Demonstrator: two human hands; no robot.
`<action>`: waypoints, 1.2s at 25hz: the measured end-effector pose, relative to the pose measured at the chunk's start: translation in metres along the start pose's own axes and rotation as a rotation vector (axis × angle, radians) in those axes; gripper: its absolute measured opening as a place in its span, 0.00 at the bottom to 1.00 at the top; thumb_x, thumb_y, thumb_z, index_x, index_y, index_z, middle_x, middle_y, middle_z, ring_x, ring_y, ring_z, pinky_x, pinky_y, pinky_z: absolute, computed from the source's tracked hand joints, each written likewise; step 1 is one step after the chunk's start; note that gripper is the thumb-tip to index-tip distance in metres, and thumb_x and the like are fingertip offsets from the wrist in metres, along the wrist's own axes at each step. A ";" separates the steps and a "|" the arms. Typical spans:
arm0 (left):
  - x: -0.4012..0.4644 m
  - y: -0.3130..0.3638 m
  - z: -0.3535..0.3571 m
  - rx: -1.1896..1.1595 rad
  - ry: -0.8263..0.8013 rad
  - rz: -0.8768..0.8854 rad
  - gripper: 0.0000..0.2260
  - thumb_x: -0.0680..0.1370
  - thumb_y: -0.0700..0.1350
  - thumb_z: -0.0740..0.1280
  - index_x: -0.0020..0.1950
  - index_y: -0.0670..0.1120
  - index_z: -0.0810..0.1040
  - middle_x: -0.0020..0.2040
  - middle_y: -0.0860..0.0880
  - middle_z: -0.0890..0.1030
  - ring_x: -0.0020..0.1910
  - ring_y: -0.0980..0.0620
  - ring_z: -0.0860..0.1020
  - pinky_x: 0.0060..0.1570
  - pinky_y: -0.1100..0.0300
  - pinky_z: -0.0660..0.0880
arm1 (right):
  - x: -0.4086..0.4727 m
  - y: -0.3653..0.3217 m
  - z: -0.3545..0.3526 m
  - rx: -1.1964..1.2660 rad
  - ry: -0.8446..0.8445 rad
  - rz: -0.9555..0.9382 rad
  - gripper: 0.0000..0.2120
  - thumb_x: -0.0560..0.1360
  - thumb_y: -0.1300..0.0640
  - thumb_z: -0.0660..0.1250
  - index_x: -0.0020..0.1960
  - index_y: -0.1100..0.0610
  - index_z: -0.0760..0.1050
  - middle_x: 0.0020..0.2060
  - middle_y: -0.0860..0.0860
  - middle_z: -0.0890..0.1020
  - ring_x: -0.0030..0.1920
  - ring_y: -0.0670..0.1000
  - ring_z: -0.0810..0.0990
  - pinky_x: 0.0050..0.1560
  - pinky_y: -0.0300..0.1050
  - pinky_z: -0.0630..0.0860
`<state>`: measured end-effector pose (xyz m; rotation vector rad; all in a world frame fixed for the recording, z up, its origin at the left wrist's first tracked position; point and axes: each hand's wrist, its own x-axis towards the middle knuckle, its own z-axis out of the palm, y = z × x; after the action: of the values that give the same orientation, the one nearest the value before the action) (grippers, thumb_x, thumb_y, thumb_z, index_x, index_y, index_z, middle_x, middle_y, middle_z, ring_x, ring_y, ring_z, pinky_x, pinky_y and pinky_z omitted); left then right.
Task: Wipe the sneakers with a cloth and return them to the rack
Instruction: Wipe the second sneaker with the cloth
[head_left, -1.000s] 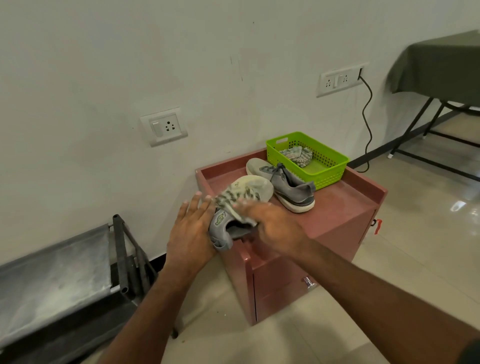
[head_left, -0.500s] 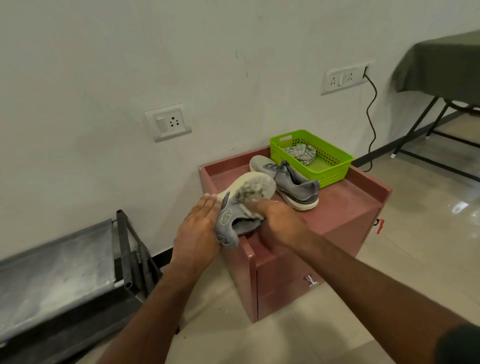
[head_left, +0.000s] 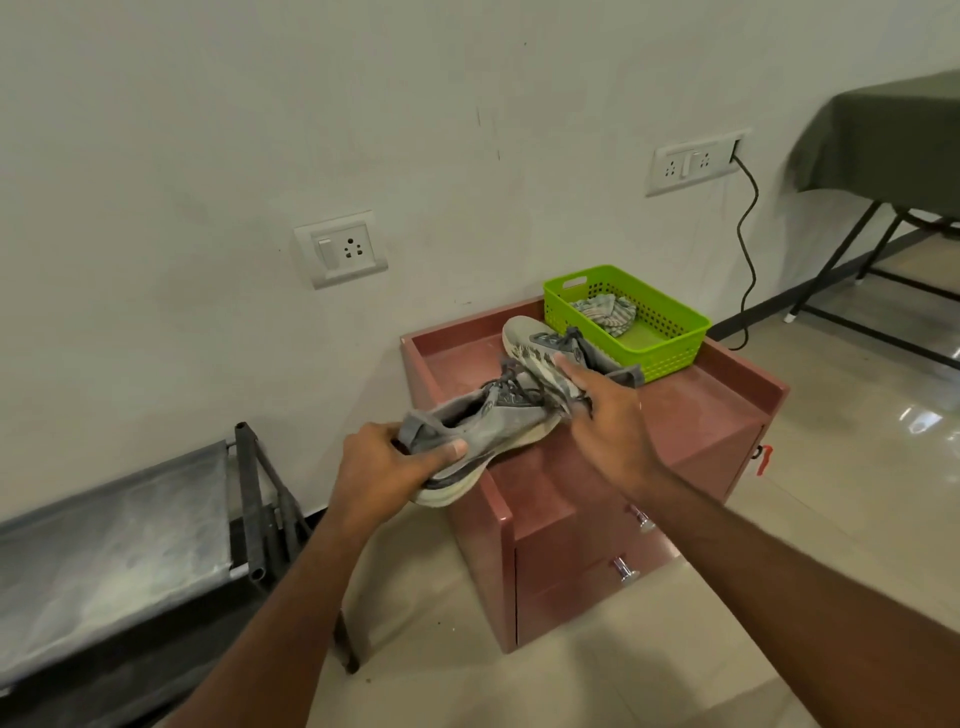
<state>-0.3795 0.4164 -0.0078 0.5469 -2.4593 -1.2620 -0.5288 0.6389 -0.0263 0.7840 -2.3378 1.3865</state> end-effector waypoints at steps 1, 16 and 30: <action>0.000 0.002 0.002 -0.016 0.018 -0.030 0.12 0.67 0.58 0.80 0.43 0.53 0.87 0.35 0.55 0.86 0.35 0.62 0.83 0.35 0.69 0.75 | -0.001 -0.012 0.003 0.028 0.058 -0.022 0.30 0.70 0.77 0.61 0.69 0.60 0.75 0.65 0.51 0.79 0.67 0.42 0.73 0.70 0.33 0.65; 0.005 0.009 0.009 -0.127 0.059 -0.224 0.13 0.72 0.53 0.76 0.40 0.43 0.83 0.39 0.45 0.85 0.39 0.50 0.83 0.35 0.59 0.74 | -0.033 -0.034 0.027 -0.155 -0.199 -0.403 0.26 0.75 0.68 0.57 0.71 0.55 0.74 0.70 0.53 0.75 0.73 0.53 0.70 0.75 0.49 0.63; 0.015 0.010 0.004 -0.088 0.148 -0.041 0.16 0.66 0.57 0.80 0.45 0.47 0.86 0.39 0.50 0.86 0.38 0.53 0.84 0.40 0.61 0.77 | 0.001 0.015 -0.011 -0.158 -0.365 -0.022 0.27 0.70 0.68 0.57 0.65 0.52 0.79 0.60 0.50 0.82 0.61 0.50 0.79 0.62 0.37 0.72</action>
<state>-0.3965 0.4170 0.0000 0.6455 -2.2714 -1.2898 -0.5387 0.6541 -0.0310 1.0865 -2.6590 1.1071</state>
